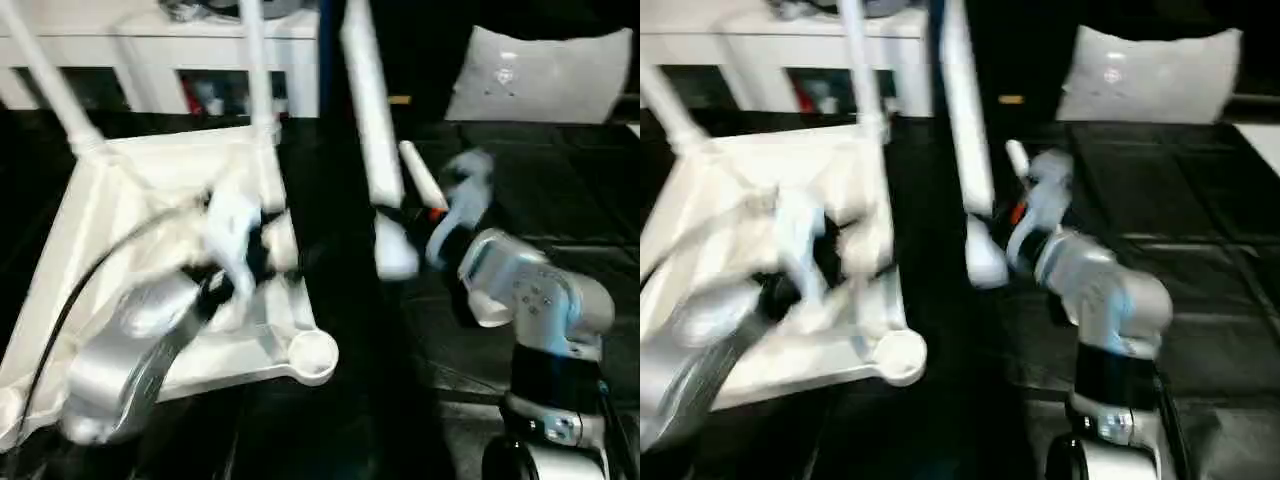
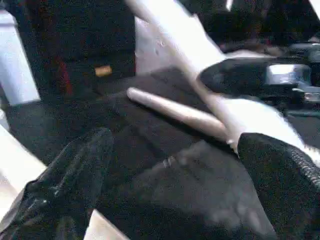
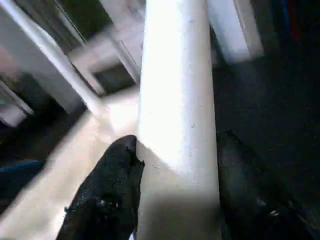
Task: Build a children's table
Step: Pick table leg
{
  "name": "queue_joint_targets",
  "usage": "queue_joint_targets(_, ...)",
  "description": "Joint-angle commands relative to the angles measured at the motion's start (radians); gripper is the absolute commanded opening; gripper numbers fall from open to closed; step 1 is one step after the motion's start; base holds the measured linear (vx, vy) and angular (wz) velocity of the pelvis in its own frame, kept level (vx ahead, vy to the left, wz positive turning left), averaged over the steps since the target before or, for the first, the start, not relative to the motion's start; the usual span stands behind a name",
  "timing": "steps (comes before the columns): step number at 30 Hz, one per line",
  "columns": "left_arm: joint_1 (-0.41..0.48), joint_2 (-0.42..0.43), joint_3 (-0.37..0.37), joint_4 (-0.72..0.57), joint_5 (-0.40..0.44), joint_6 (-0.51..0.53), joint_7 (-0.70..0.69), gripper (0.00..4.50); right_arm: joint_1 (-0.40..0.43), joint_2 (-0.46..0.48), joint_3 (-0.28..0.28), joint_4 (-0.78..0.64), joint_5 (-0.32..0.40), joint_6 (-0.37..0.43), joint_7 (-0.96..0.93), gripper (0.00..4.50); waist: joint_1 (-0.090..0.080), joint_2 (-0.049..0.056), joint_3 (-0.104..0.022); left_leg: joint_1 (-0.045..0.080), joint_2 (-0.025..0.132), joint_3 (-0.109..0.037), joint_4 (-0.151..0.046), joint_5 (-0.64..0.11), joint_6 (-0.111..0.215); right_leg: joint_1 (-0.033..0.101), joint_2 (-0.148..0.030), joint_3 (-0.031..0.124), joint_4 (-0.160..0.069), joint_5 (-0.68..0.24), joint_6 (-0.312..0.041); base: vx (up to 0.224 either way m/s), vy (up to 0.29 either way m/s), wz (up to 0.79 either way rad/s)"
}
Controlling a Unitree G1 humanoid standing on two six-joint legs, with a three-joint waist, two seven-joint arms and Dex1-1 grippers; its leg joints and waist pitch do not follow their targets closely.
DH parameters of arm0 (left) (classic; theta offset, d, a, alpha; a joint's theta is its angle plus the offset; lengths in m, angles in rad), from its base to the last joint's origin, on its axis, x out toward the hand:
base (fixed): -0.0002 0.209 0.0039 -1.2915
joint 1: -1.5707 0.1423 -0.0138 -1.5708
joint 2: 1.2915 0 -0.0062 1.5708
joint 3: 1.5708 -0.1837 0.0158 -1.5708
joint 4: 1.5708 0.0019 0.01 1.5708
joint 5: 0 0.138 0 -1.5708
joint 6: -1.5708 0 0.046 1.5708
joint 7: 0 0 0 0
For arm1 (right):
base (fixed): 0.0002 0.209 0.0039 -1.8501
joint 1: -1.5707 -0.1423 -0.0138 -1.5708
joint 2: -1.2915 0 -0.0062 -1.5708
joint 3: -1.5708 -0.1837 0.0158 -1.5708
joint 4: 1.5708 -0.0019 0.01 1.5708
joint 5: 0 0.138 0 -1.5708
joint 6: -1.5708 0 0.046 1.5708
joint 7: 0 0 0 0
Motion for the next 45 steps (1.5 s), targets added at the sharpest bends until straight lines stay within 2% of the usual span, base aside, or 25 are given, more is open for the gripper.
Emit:
queue_joint_targets(1, -0.022, -0.009, 0.016, 0.008, -0.017, -0.001, 0.018, 4.5, 0.007, 0.003, -0.019, -0.024, 0.04, -0.021, 0.033, 1.9, 0.003, 0.0, -0.085, -0.003, 0.056, -0.014, -0.063, 0.043, 0.024, 0.059, -0.09, 0.057, -0.061, 0.159, -0.251, 0.0, 0.0, 0.0)
queue_joint_targets(2, -0.022, -0.009, 0.016, 0.008, -0.017, -0.001, 0.018, 4.5, 0.007, 0.003, -0.019, -0.024, 0.04, -0.021, 0.033, 1.9, 0.004, 0.0, -0.085, -0.003, 0.056, -0.013, -0.064, 0.038, 0.023, 0.058, -0.089, 0.056, -0.062, 0.152, -0.249, 0.0, 0.0, 0.0)
queue_joint_targets(3, -0.099, -0.082, 0.076, 0.034, -0.11, 0.031, 0.051, 4.5, 0.013, 0.029, -0.084, -0.054, 0.155, 0.02, 0.105, 1.9, 0.003, -0.008, -0.082, -0.004, 0.055, -0.011, -0.065, 0.033, 0.025, 0.057, -0.088, 0.057, -0.064, 0.145, -0.247, 0.0, 0.0, 0.0)
queue_joint_targets(4, -0.162, -0.142, 0.136, 0.053, -0.217, 0.058, 0.075, 4.5, 0.03, 0.035, -0.101, -0.085, 0.229, 0.035, 0.183, 1.9, 0.007, -0.006, -0.084, -0.003, 0.051, -0.006, -0.06, 0.012, 0.033, 0.06, -0.093, 0.061, -0.065, 0.134, -0.261, 0.0, 0.0, 0.0)
queue_joint_targets(5, -0.178, -0.157, 0.152, 0.057, -0.248, 0.066, 0.079, 4.5, 0.035, 0.035, -0.102, -0.094, 0.246, 0.037, 0.205, 1.9, 0.02, -0.005, -0.091, 0.003, 0.057, -0.007, -0.055, 0.029, 0.047, 0.054, -0.094, 0.06, -0.064, 0.159, -0.277, 0.0, 0.0, 0.0)
queue_joint_targets(7, -0.208, -0.18, 0.179, 0.066, -0.309, 0.083, 0.079, 4.5, 0.048, 0.03, -0.092, -0.109, 0.274, 0.031, 0.241, 1.9, 0.019, -0.013, -0.088, -0.017, 0.053, -0.013, -0.059, 0.079, 0.07, 0.06, -0.09, 0.051, -0.055, 0.2, -0.268, 0.0, 0.0, 0.0)
queue_joint_targets(10, -0.232, -0.186, 0.182, 0.069, -0.353, 0.104, 0.049, 4.5, 0.068, 0.011, -0.058, -0.118, 0.305, 0.001, 0.257, 1.9, 0.017, -0.013, -0.082, -0.012, 0.052, -0.007, -0.058, 0.043, 0.075, 0.052, -0.093, 0.053, -0.072, 0.079, -0.24, 0.0, 0.0, 0.0)
queue_joint_targets(12, -0.239, -0.193, 0.181, 0.07, -0.366, 0.115, 0.044, 4.5, 0.075, 0.006, -0.047, -0.121, 0.314, -0.012, 0.265, 1.9, 0.018, -0.009, -0.082, -0.011, 0.054, -0.007, -0.058, 0.044, 0.066, 0.05, -0.09, 0.054, -0.074, 0.049, -0.223, 0.0, 0.0, 0.0)
queue_joint_targets(14, -0.243, -0.196, 0.18, 0.069, -0.374, 0.121, 0.041, 4.5, 0.078, 0.002, -0.04, -0.124, 0.314, -0.018, 0.27, 1.9, 0.018, -0.01, -0.081, -0.011, 0.054, -0.008, -0.061, 0.033, 0.055, 0.048, -0.089, 0.051, -0.078, 0.021, -0.213, 0.0, 0.0, 0.0)
queue_joint_targets(15, -0.244, -0.198, 0.179, 0.068, -0.379, 0.123, 0.039, 4.5, 0.08, -0.001, -0.034, -0.127, 0.31, -0.022, 0.274, 1.9, 0.019, -0.005, -0.081, -0.011, 0.054, -0.009, -0.061, 0.031, 0.051, 0.047, -0.089, 0.051, -0.077, 0.014, -0.212, 0.0, 0.0, 0.0)
queue_joint_targets(20, -0.269, -0.204, 0.191, 0.063, -0.449, 0.171, 0.061, 4.5, 0.105, -0.024, -0.001, -0.151, 0.305, -0.03, 0.314, 1.9, 0.02, -0.01, -0.078, -0.013, 0.053, -0.009, -0.063, 0.011, 0.039, 0.045, -0.089, 0.051, -0.083, -0.019, -0.2, 0.0, 0.0, 0.0)
queue_joint_targets(26, -0.27, -0.197, 0.188, 0.062, -0.468, 0.189, 0.054, 4.5, 0.124, -0.042, 0.039, -0.164, 0.28, -0.066, 0.328, 1.9, 0.02, -0.01, -0.078, -0.015, 0.051, -0.009, -0.063, 0.018, 0.039, 0.044, -0.087, 0.051, -0.085, -0.025, -0.188, 0.0, 0.0, 0.0)
queue_joint_targets(27, -0.266, -0.192, 0.183, 0.061, -0.466, 0.193, 0.049, 4.5, 0.129, -0.046, 0.057, -0.167, 0.26, -0.089, 0.327, 1.9, 0.021, -0.009, -0.078, -0.014, 0.052, -0.01, -0.063, 0.018, 0.039, 0.044, -0.087, 0.051, -0.084, -0.026, -0.188, 0.0, 0.0, 0.0)
queue_joint_targets(28, -0.252, -0.172, 0.148, 0.057, -0.422, 0.191, 0.038, 4.32, 0.14, -0.048, 0.112, -0.174, 0.178, -0.184, 0.314, 1.9, 0.021, -0.001, -0.079, -0.015, 0.053, -0.011, -0.062, 0.018, 0.035, 0.042, -0.088, 0.05, -0.083, -0.026, -0.185, 0.0, 0.0, 0.0)
queue_joint_targets(29, -0.24, -0.165, 0.116, 0.06, -0.37, 0.173, 0.042, 4.21, 0.145, -0.027, 0.138, -0.172, 0.125, -0.248, 0.282, 1.9, 0.019, 0.001, -0.079, -0.015, 0.055, -0.011, -0.062, 0.015, 0.027, 0.039, -0.089, 0.051, -0.084, -0.028, -0.171, 0.0, 0.0, 0.0)
queue_joint_targets(31, -0.228, -0.153, 0.074, 0.065, -0.305, 0.134, 0.051, 4.14, 0.154, -0.009, 0.166, -0.166, 0.076, -0.311, 0.26, 1.9, 0.014, -0.003, -0.078, -0.014, 0.055, -0.01, -0.065, 0.007, 0.024, 0.039, -0.089, 0.052, -0.086, -0.028, -0.165, 0.0, 0.0, 0.0)
queue_joint_targets(32, -0.217, -0.138, 0.024, 0.073, -0.223, 0.068, 0.053, 4.14, 0.169, 0.0, 0.2, -0.156, 0.033, -0.37, 0.261, 1.9, 0.017, 0.003, -0.081, -0.014, 0.06, -0.016, -0.066, 0.011, 0.033, 0.037, -0.091, 0.051, -0.087, -0.022, -0.162, 0.0, 0.0, 0.0)
queue_joint_targets(34, -0.204, -0.132, -0.008, 0.083, -0.163, 0.004, 0.05, 4.14, 0.184, -0.006, 0.241, -0.136, -0.033, -0.45, 0.261, 1.9, 0.015, 0.004, -0.08, -0.016, 0.061, -0.016, -0.066, 0.004, 0.028, 0.038, -0.091, 0.051, -0.086, -0.007, -0.161, 0.0, 0.0, 0.0)
queue_joint_targets(35, -0.204, -0.132, -0.008, 0.083, -0.163, 0.004, 0.05, 4.14, 0.184, -0.006, 0.241, -0.136, -0.033, -0.45, 0.261, 1.9, 0.012, 0.003, -0.079, -0.016, 0.059, -0.013, -0.066, -0.003, 0.026, 0.039, -0.089, 0.051, -0.085, -0.003, -0.162, 0.0, 0.0, 0.0)
queue_joint_targets(36, -0.181, -0.141, -0.03, 0.1, -0.115, -0.07, 0.055, 4.14, 0.207, -0.03, 0.311, -0.095, -0.139, -0.579, 0.257, 1.9, 0.012, 0.005, -0.079, -0.016, 0.059, -0.015, -0.067, -0.009, 0.025, 0.04, -0.09, 0.051, -0.084, 0.003, -0.168, 0.0, 0.0, 0.0)
queue_joint_targets(37, -0.158, -0.143, -0.041, 0.111, -0.089, -0.117, 0.051, 4.14, 0.223, -0.038, 0.344, -0.063, -0.184, -0.643, 0.258, 1.9, 0.008, 0.003, -0.078, -0.018, 0.058, -0.012, -0.065, -0.015, 0.019, 0.041, -0.09, 0.052, -0.085, 0.007, -0.17, 0.0, 0.0, 0.0)
queue_joint_targets(38, -0.158, -0.143, -0.041, 0.111, -0.089, -0.117, 0.051, 4.08, 0.223, -0.038, 0.344, -0.063, -0.184, -0.643, 0.258, 1.9, 0.009, 0.004, -0.079, -0.017, 0.06, -0.013, -0.065, -0.021, 0.022, 0.041, -0.092, 0.053, -0.084, 0.012, -0.176, 0.0, 0.0, 0.0)
queue_joint_targets(41, -0.1, -0.158, -0.049, 0.118, -0.093, -0.137, 0.042, 3.69, 0.248, -0.048, 0.397, 0.033, -0.272, -0.788, 0.25, 1.9, 0.003, -0.001, -0.074, -0.02, 0.059, -0.012, -0.069, -0.048, 0.028, 0.04, -0.091, 0.053, -0.086, 0.002, -0.191, 0.0, 0.0, 0.0)
queue_joint_targets(43, -0.084, -0.17, -0.044, 0.115, -0.1, -0.131, 0.044, 3.71, 0.252, -0.04, 0.402, 0.076, -0.307, -0.854, 0.234, 1.9, 0.0, 0.002, -0.074, -0.018, 0.06, -0.011, -0.068, -0.056, 0.036, 0.036, -0.092, 0.052, -0.086, -0.007, -0.205, 0.0, 0.0, 0.0)
queue_joint_targets(45, -0.075, -0.179, -0.05, 0.117, -0.089, -0.142, 0.054, 3.46, 0.249, -0.024, 0.39, 0.121, -0.326, -0.908, 0.213, 1.9, 0.0, 0.002, -0.074, -0.017, 0.064, -0.011, -0.068, -0.055, 0.044, 0.035, -0.094, 0.054, -0.083, 0.003, -0.216, 0.0, 0.0, 0.0)
